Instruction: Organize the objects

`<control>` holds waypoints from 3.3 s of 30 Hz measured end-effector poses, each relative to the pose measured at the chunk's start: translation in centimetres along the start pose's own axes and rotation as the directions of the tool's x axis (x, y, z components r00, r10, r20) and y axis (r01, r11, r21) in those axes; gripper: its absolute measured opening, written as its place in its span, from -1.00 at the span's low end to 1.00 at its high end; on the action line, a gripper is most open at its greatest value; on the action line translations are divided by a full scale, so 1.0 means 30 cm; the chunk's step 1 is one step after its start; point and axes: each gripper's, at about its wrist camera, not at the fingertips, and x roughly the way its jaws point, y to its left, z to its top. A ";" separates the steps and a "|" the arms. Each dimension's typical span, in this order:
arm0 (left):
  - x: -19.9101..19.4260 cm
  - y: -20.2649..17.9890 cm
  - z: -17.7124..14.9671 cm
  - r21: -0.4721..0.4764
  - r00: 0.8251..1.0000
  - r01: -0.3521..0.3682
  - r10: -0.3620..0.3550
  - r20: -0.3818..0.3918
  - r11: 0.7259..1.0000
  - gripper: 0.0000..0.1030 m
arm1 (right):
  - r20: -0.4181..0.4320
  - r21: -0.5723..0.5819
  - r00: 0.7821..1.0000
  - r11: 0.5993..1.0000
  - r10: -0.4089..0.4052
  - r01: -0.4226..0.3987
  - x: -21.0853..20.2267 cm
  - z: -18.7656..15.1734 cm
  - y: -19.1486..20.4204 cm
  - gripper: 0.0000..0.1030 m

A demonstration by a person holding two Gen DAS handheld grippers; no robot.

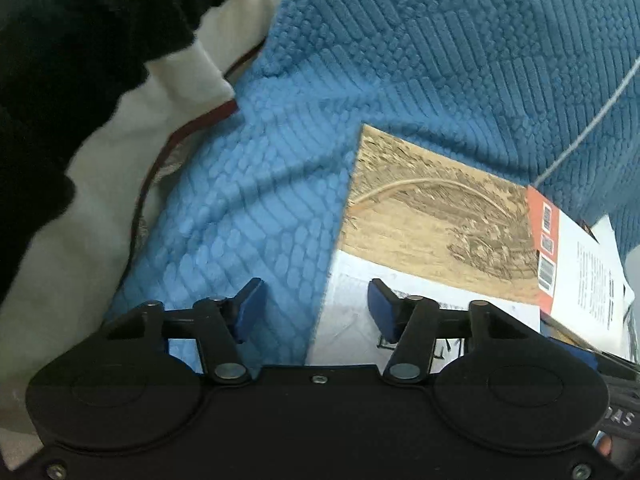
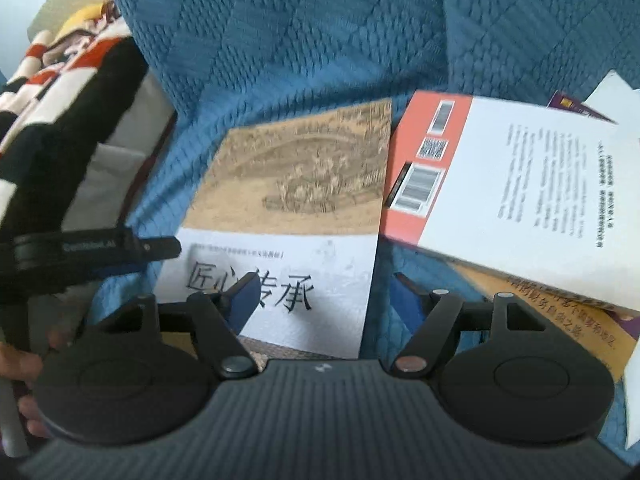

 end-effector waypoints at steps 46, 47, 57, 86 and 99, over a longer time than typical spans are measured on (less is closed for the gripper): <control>-0.006 0.130 0.018 -0.301 0.947 0.304 -0.322 -0.008 0.904 0.59 | 0.016 0.406 0.836 0.761 0.549 -0.507 -0.014 0.019 -0.100 -0.69; -0.006 0.144 0.014 -0.330 0.941 0.319 -0.339 -0.001 0.888 0.60 | 0.028 0.408 0.829 0.751 0.559 -0.520 -0.021 0.027 -0.106 -0.69; 0.009 0.221 -0.023 -0.523 0.834 0.491 -0.549 0.052 0.697 -0.04 | 0.079 0.353 0.800 0.734 0.595 -0.580 -0.084 0.083 -0.122 -0.68; -0.434 0.050 -0.181 -0.375 0.816 0.558 -0.573 0.083 0.741 -0.71 | 0.106 0.291 0.921 0.874 0.375 -0.390 -0.450 0.049 -0.127 -0.61; -0.586 -0.012 -0.369 -0.219 0.871 0.486 -0.490 0.041 0.846 -0.67 | 0.112 0.279 0.913 0.869 0.393 -0.408 -0.586 -0.160 -0.155 -0.59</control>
